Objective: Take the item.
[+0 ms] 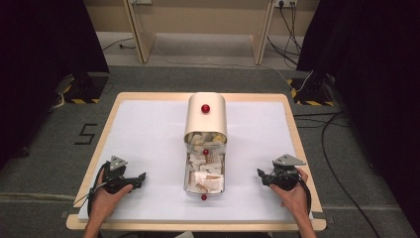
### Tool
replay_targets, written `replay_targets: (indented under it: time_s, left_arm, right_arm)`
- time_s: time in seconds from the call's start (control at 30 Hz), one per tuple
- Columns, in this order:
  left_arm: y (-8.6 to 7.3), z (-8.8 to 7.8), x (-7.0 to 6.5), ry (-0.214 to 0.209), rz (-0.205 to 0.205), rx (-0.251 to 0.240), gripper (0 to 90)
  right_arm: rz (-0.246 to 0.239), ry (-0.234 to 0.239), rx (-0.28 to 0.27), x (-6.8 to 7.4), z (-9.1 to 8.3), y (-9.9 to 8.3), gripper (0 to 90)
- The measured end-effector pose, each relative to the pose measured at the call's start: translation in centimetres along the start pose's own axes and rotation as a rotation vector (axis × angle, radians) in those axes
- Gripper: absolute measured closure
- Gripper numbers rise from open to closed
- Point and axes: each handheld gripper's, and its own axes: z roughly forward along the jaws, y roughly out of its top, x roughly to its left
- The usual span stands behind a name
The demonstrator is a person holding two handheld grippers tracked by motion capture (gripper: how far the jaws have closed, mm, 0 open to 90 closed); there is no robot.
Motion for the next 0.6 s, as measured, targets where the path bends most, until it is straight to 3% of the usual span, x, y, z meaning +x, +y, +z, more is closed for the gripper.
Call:
replay_targets:
  time_s: [0.27,0.6]
  left_arm:
    - [0.0,0.0,0.0,0.0,0.0,0.0,7.8]
    - [0.0,0.0,0.0,-0.001,0.0,0.0,7.8]
  right_arm:
    - [-0.001,0.042,-0.043,1.4,-0.6,1.0,31.7]
    - [-0.045,0.091,-0.093,3.6,-1.8,2.6,34.1]
